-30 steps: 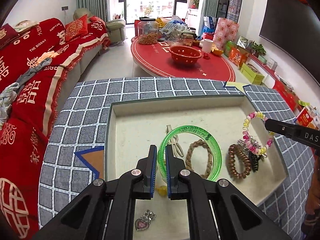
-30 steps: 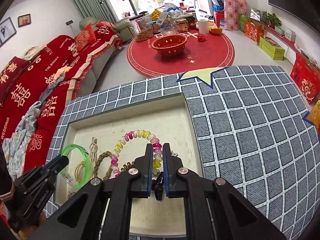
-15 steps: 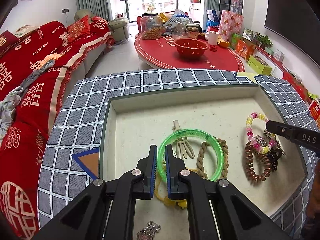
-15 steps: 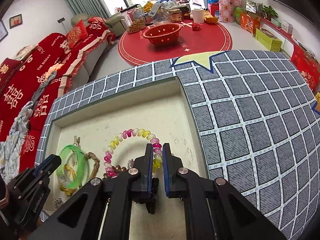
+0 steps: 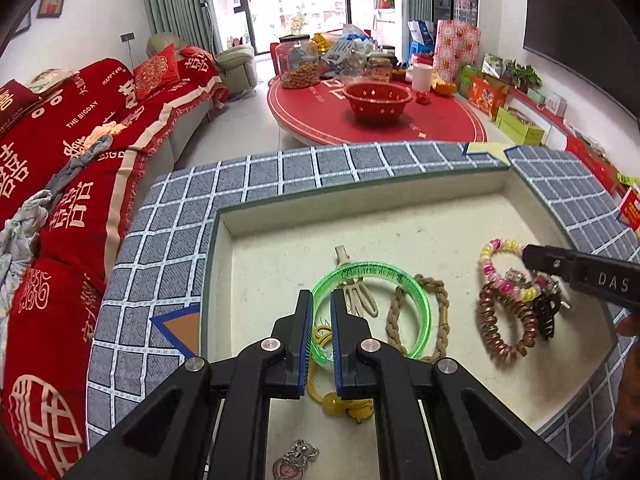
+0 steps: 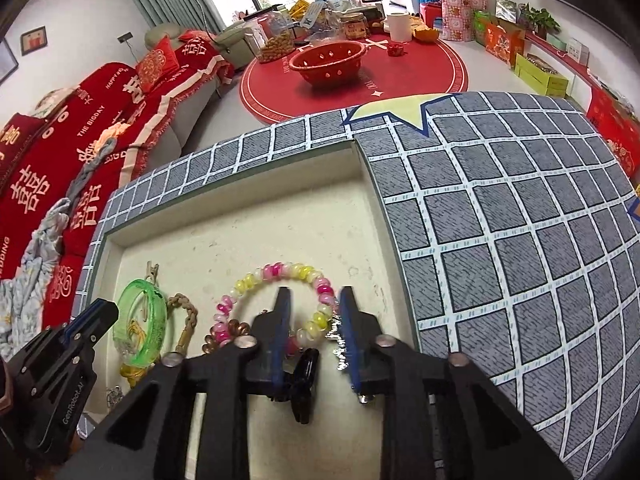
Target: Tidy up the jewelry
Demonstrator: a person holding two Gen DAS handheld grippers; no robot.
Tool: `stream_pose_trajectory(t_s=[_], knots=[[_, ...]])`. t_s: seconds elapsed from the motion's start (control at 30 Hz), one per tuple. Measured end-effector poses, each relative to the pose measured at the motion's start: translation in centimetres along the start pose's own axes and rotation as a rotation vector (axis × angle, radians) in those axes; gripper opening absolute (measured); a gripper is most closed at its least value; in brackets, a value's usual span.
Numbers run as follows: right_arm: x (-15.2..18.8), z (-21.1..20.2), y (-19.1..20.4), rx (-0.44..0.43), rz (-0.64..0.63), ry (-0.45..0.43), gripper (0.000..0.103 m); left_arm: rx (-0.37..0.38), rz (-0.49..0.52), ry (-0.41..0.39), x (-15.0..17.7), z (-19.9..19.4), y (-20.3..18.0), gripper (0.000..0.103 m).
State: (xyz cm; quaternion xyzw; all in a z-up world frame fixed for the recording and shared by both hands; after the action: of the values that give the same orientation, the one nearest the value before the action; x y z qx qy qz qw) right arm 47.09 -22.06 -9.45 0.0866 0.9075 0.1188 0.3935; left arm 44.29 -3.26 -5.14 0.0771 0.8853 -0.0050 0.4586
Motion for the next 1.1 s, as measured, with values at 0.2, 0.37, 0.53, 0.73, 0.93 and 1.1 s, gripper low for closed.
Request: stream_pose_trajectory(t_s=[0.2,0.37,0.53,0.73,0.93,1.1], knots=[[-0.2,-1.1,0.6,-0.030,-0.003,-0.025,0.054,-0.001,-0.020,-0.013,-0.6,-0.7,0.3,0.022],[0.2,-1.9,1.0,-0.042,0.003,-0.028,0.055,-0.009,-0.018,-0.009,-0.8,-0.9,0.4,0.022],[0.5,-2.3,1.5,-0.023,-0.045,-0.019,0.056,-0.019,-0.002,-0.015,-0.9,-1.2,0.5,0.022],[0.2,-2.8,2.0,-0.007,-0.096,-0.017,0.064,-0.033,0.012,-0.020,-1.0,-1.4,0.7,0.022],[0.3,-3.2,2.7,0.015,-0.161,-0.005,0.080,-0.062,-0.005,-0.011,-0.8,-1.5,1.6,0.103],[0.8,-3.7,3.7,0.028,-0.241,-0.013,0.083,-0.083,0.019,-0.065,-1.2,-2.7,1.7,0.103]])
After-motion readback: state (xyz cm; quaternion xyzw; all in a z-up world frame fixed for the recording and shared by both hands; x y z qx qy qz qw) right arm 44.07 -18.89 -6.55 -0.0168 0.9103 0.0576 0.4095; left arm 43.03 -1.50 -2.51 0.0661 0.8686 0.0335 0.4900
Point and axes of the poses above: each gripper's, at about its wrist camera, not at the fingertips, and z roughly the way its jaws point, y to its left, x to its underside, the point moved 5 cm from there along z, roughly the way its jaws point, and after that the axes turned 15 degrees about -y, right-handed, at the moved point
